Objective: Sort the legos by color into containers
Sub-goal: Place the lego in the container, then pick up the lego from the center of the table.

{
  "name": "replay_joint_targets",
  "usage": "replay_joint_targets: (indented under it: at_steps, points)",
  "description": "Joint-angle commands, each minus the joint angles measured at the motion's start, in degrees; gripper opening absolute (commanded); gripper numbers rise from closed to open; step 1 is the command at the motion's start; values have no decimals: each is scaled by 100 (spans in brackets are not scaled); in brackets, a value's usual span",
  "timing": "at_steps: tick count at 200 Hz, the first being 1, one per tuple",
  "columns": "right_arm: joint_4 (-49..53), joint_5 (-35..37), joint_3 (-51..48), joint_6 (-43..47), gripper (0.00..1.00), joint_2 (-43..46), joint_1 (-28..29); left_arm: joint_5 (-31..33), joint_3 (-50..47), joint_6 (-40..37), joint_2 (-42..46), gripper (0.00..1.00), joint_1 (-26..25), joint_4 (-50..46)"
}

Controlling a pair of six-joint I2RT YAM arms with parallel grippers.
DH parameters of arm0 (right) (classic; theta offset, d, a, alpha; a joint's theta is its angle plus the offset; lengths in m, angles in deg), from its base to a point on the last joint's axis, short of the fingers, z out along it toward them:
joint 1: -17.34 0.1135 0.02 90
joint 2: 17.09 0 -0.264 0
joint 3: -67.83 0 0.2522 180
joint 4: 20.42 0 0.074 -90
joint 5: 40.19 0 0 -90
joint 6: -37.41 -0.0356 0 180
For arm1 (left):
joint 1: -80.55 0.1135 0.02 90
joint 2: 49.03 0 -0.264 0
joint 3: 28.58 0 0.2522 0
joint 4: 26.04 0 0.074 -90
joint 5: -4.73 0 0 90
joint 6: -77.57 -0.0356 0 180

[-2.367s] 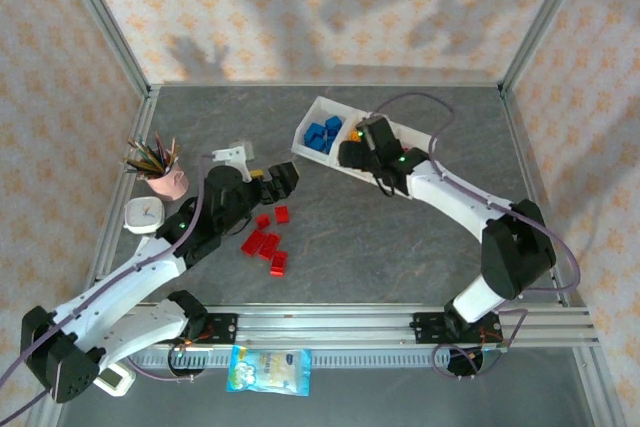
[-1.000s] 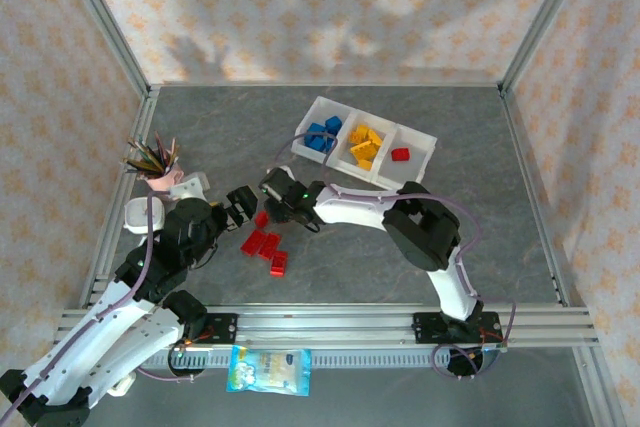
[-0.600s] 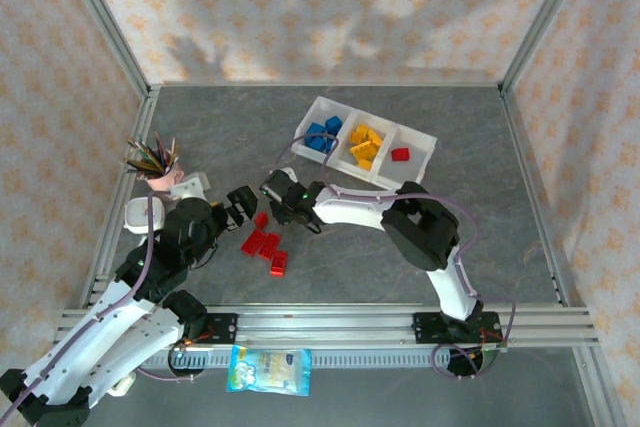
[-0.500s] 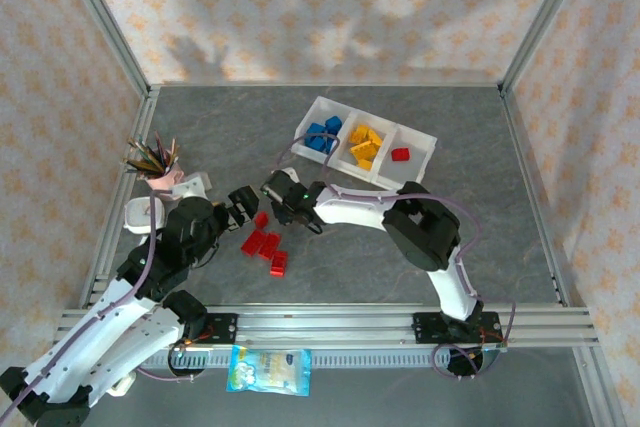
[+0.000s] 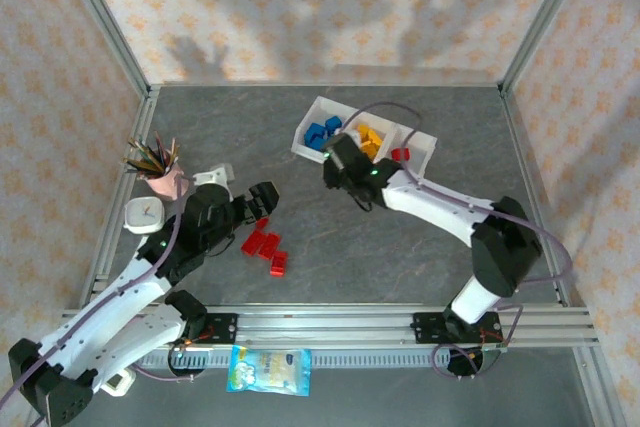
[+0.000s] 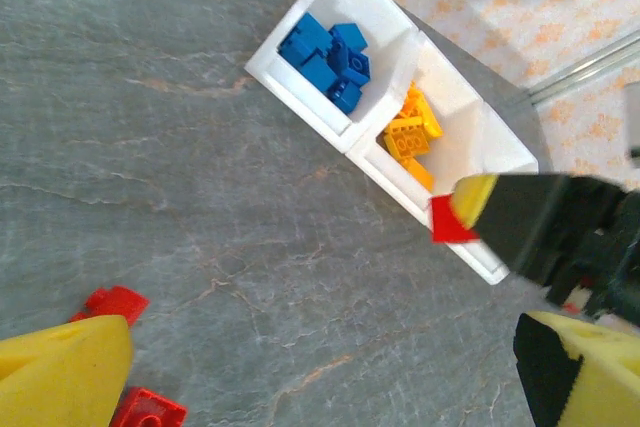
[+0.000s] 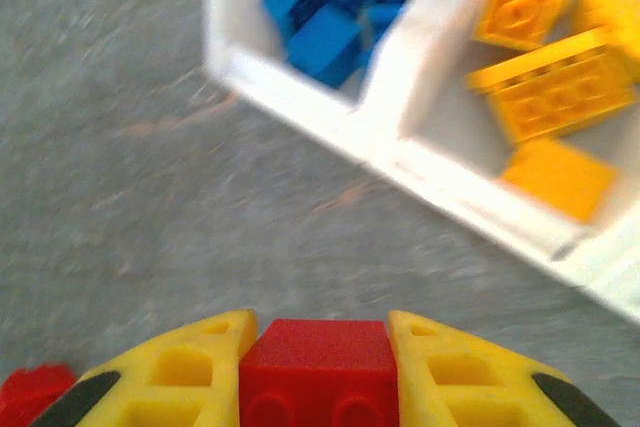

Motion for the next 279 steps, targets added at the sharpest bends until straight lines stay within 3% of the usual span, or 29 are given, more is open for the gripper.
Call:
replay_joint_targets:
  at_steps: [1,55,114,128,157,189,279]
  points:
    - [181,265,-300,-37,25,437,-513,-288,207,-156,-254,99,-152,725]
    - [-24,103,-414,130,26,451,-2057,-446,447,-177,-1163,99,-448,1611]
    - [-293,168,266,282,29,-734,-2711,-509,747,-306,-1877,99,-500,2044]
    - [-286,221,368,306,40,-835,-2735,-443,784,-344,-1945,99,-494,2036]
    - [-324,25,378,375,57,-673,-2718,-404,809,-432,-1967,99,-493,2018]
    - [-223,-101,318,405,63,-404,-2548,-221,821,-511,-1866,99,-493,1868]
    - [-264,-407,133,353,77,38,-529,680,276,-364,-590,99,-406,781]
